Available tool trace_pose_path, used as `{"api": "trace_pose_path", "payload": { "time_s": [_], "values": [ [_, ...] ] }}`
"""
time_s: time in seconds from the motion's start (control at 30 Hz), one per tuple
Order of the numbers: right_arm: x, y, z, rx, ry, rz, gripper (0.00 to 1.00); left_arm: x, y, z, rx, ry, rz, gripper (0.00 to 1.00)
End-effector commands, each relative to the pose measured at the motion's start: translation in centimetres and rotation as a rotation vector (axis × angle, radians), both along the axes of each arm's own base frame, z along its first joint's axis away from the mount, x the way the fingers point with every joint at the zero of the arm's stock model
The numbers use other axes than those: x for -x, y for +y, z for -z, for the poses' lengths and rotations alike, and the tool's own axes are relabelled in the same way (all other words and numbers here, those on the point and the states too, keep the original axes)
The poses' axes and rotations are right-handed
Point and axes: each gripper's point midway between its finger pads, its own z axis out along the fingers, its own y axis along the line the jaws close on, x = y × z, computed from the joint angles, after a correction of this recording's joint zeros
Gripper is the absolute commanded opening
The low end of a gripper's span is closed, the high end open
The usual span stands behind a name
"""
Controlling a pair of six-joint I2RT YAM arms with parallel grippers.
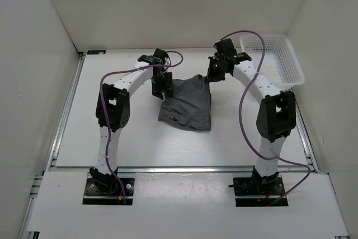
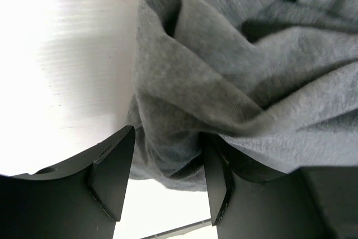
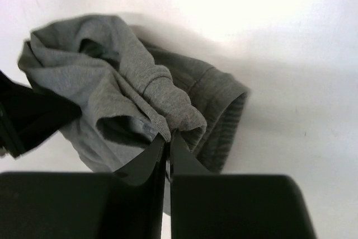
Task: Fold and stack the shorts
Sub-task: Fold the shorts
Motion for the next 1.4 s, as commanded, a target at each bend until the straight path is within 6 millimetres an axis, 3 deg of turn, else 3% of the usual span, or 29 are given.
{"api": "trace_pose_path", "payload": {
  "time_s": [0.0, 0.03, 0.07, 0.1, 0.13, 0.17, 0.23, 0.27, 0.3, 0.33, 0.4, 0.43, 0.47, 0.5, 0.57, 0.6, 0.63, 0.7, 0.8, 0.83, 0.9, 0.93, 0.97, 1.03, 1.07, 1.2, 1.3, 1.33, 1.37],
  "values": [
    [-3.0, -0.7, 0.3, 0.051, -0.037, 0.064, 0.00, -2.0, -0.1, -3.0, 0.072, -0.065, -0.015, 0.62],
    [-4.4, -0.4, 1.4, 0.062, -0.030, 0.082, 0.00, -2.4, -0.2, -2.8, 0.099, -0.053, -0.018, 0.62],
    [-5.2, -0.5, 2.0, 0.075, -0.031, 0.106, 0.07, -2.6, -0.5, -1.7, 0.108, -0.029, -0.012, 0.62],
    [-6.3, -0.4, 1.3, 0.078, -0.055, 0.118, 0.14, -3.3, -0.8, -2.3, 0.144, -0.036, -0.012, 0.62],
    [-6.6, -0.3, 2.6, 0.090, -0.031, 0.116, 0.21, -3.5, -0.5, -2.3, 0.150, -0.024, -0.019, 0.62],
    [-6.8, -0.4, 2.1, 0.092, -0.037, 0.131, 0.34, -3.7, -0.5, -2.6, 0.154, -0.034, -0.019, 0.62],
    [-6.6, -0.5, 1.4, 0.085, -0.051, 0.132, 0.43, -3.6, -0.3, -3.8, 0.149, -0.056, -0.022, 0.62],
    [-6.6, -0.8, 1.0, 0.093, -0.066, 0.143, 0.53, -3.6, -0.2, -5.4, 0.158, -0.090, -0.012, 0.62],
    [-6.6, -1.2, 0.7, 0.104, -0.082, 0.156, 0.54, -3.6, 0.2, -5.9, 0.160, -0.097, -0.021, 0.63],
    [-6.2, -1.3, -0.5, 0.096, -0.100, 0.158, 0.54, -3.6, 0.8, -6.3, 0.161, -0.102, -0.031, 0.63],
    [-5.4, -1.9, -0.3, 0.110, -0.095, 0.166, 0.54, -3.3, 1.4, -7.8, 0.168, -0.123, -0.039, 0.63],
    [-4.9, -2.1, -1.3, 0.103, -0.110, 0.167, 0.54, -3.3, 1.9, -8.1, 0.169, -0.127, -0.050, 0.63],
    [-4.1, -2.4, -0.6, 0.113, -0.089, 0.165, 0.52, -3.3, 1.9, -8.6, 0.172, -0.137, -0.049, 0.63],
    [-3.9, -2.5, -1.7, 0.097, -0.110, 0.174, 0.49, -3.3, 2.0, -9.0, 0.175, -0.146, -0.049, 0.62],
    [-3.0, -1.9, -1.3, 0.083, -0.099, 0.151, 0.39, -3.2, 2.1, -8.7, 0.164, -0.140, -0.053, 0.53],
    [-2.8, -1.6, -1.4, 0.065, -0.090, 0.149, 0.28, -3.1, 2.0, -8.7, 0.173, -0.137, -0.049, 0.49],
    [-2.5, -0.4, -1.6, 0.029, -0.086, 0.113, 0.23, -3.1, 1.9, -8.2, 0.173, -0.121, -0.060, 0.44],
    [-3.0, 0.5, -0.8, 0.008, -0.065, 0.091, 0.13, -3.8, 1.4, -7.3, 0.188, -0.106, -0.062, 0.29],
    [-3.9, 2.5, 0.4, -0.035, -0.034, 0.051, 0.12, -5.1, 0.7, -6.8, 0.204, -0.114, -0.056, 0.16],
    [-4.3, 2.9, 0.8, -0.041, -0.027, 0.044, 0.12, -5.5, 0.6, -4.9, 0.196, -0.081, -0.067, 0.14],
    [-5.4, 3.5, 2.7, -0.033, 0.009, 0.039, 0.12, -6.8, 0.1, -4.3, 0.199, -0.091, -0.066, 0.11],
    [-5.9, 3.7, 3.4, -0.031, 0.015, 0.039, 0.11, -7.1, 0.0, -2.3, 0.188, -0.061, -0.069, 0.11],
    [-6.1, 3.7, 5.4, -0.013, 0.052, 0.054, 0.11, -7.9, -0.2, -2.4, 0.194, -0.078, -0.067, 0.11],
    [-7.1, 3.5, 6.6, 0.014, 0.048, 0.073, 0.08, -8.8, 0.1, -1.1, 0.161, -0.083, -0.092, 0.11],
    [-7.2, 3.1, 8.6, 0.043, 0.075, 0.102, 0.07, -9.1, 0.2, 0.6, 0.143, -0.064, -0.098, 0.11],
    [-7.6, 1.8, 10.9, 0.093, 0.104, 0.160, 0.04, -10.4, 0.5, 2.5, 0.131, -0.061, -0.121, 0.16],
    [-7.2, 1.6, 10.6, 0.093, 0.106, 0.160, 0.03, -10.7, 0.5, 2.2, 0.130, -0.076, -0.103, 0.24],
    [-7.0, 1.5, 10.5, 0.094, 0.107, 0.160, 0.03, -10.8, 0.6, 1.5, 0.127, -0.092, -0.106, 0.31],
    [-7.3, 1.4, 8.7, 0.092, 0.068, 0.158, 0.03, -11.0, 0.6, -0.2, 0.134, -0.127, -0.092, 0.38]
  ]
}}
